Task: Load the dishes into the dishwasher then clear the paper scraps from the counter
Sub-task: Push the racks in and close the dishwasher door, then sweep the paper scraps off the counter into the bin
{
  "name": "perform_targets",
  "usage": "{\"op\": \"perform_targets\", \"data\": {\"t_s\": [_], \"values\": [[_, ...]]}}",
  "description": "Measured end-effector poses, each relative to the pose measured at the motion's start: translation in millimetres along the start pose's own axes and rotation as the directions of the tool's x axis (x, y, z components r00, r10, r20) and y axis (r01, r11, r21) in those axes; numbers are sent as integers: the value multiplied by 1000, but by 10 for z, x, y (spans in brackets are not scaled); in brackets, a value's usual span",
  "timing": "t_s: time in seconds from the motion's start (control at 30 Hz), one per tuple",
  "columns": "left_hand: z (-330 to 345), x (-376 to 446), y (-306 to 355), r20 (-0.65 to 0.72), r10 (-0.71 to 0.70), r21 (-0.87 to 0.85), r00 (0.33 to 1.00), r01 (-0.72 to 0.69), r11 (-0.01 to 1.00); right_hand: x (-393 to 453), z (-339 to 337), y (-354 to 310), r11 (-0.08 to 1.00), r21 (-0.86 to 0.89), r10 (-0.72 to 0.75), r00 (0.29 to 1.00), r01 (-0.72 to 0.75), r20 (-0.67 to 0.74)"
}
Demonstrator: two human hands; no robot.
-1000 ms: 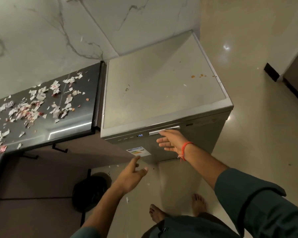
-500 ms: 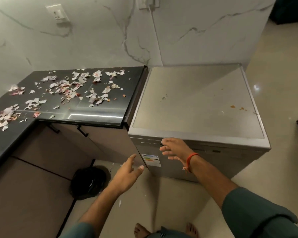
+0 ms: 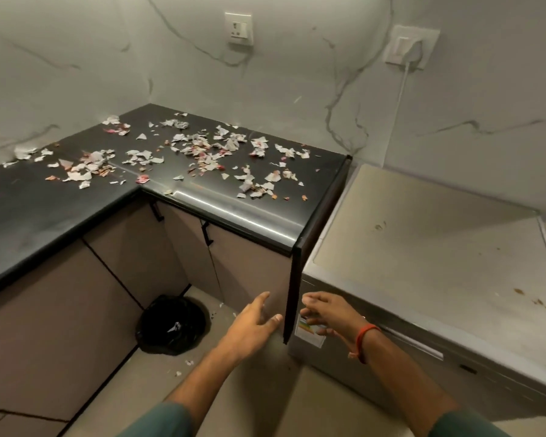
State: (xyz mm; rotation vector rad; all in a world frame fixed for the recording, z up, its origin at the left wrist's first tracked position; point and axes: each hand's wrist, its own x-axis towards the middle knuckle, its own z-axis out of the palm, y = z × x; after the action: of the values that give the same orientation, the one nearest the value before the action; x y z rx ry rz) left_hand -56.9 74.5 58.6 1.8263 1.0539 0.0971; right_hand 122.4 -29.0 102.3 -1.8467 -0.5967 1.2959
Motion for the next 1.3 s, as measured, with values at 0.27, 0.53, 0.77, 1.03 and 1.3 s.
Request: {"op": "perform_targets", "data": {"t_s": [0.27,0.53,0.77,1.03,1.3], "values": [[-480,160,-305,-80,7,-125,997,-17,992,411,489,-392,987,-157,-41,999,44,18],[-748,244,-430,-113,-15,-152,993,-2,988,640,822,-583,952,-246,-191,981,181,-18],[-822,332,-404,-148,-55,-159,987,31,987,909,748,-678,919,-311,-271,961,242,-54],[-1161,530,-321,-190,-113,-111,975,93,989,1386,676,-1037,927,-185,-333,943,326,-11],[-1223,874,-165,-203,-147,-13,968,148,989,1825,492,-1177,926,-130,-363,930,355,-48]]}}
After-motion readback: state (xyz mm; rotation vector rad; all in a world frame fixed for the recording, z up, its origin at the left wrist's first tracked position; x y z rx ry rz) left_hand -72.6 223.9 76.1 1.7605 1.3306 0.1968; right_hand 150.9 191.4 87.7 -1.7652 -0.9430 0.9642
